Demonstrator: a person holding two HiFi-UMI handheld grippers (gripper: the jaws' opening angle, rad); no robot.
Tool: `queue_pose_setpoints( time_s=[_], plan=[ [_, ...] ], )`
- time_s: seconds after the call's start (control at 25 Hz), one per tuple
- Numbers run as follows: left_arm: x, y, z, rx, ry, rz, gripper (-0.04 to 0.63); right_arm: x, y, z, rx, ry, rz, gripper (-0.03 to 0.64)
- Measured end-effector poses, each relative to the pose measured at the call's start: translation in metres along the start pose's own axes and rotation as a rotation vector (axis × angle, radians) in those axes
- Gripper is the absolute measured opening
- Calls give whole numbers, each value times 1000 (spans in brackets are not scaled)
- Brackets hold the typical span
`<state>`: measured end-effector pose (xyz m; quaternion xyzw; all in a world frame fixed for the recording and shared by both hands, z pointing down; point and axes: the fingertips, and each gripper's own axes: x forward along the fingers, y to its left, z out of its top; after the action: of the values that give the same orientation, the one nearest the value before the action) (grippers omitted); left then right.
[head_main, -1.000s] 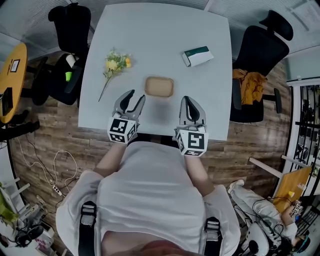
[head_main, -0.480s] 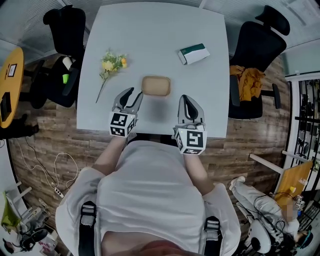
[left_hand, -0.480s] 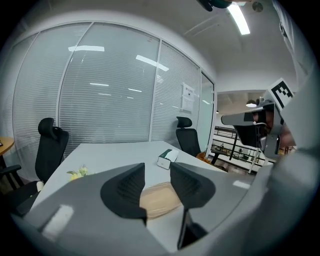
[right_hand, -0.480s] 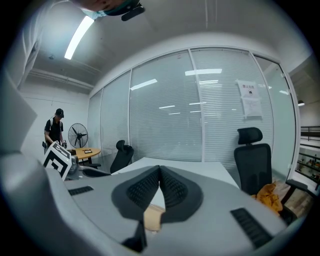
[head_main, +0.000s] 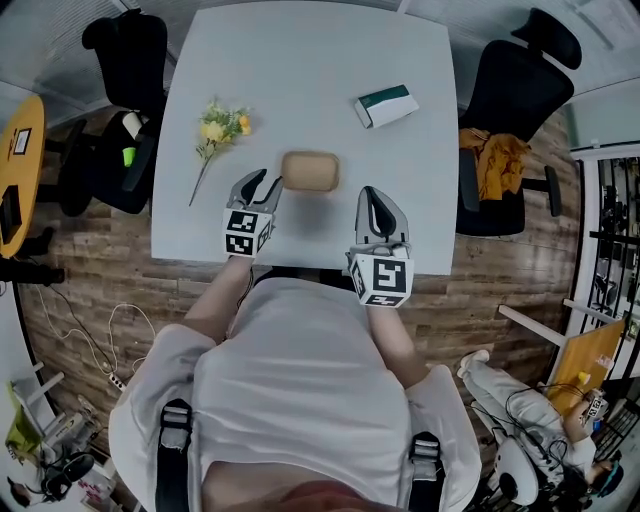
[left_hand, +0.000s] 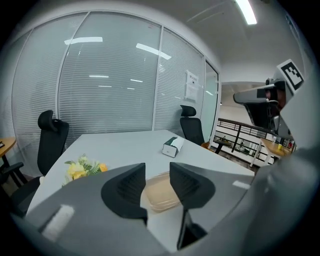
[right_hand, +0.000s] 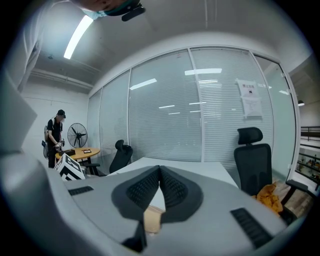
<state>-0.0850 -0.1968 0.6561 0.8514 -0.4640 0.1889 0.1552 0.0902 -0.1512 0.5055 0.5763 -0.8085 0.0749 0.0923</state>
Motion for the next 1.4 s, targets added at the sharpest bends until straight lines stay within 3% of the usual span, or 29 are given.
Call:
queue_pose_setpoints(
  time_s=[0.16, 0.36, 0.8, 1.4],
  plan=[
    [15, 7, -16, -67, 46, 0, 147, 3, 0, 0, -3, 2, 2, 9],
    [33, 15, -34, -77, 109, 13, 146, 4, -2, 2, -8, 5, 2, 9],
    [64, 29, -63, -185, 229, 22, 141, 3, -15, 0, -1, 12, -31, 9],
    [88, 40, -87, -252, 354, 0, 120, 7, -25, -5, 14, 18, -50, 9]
  ],
)
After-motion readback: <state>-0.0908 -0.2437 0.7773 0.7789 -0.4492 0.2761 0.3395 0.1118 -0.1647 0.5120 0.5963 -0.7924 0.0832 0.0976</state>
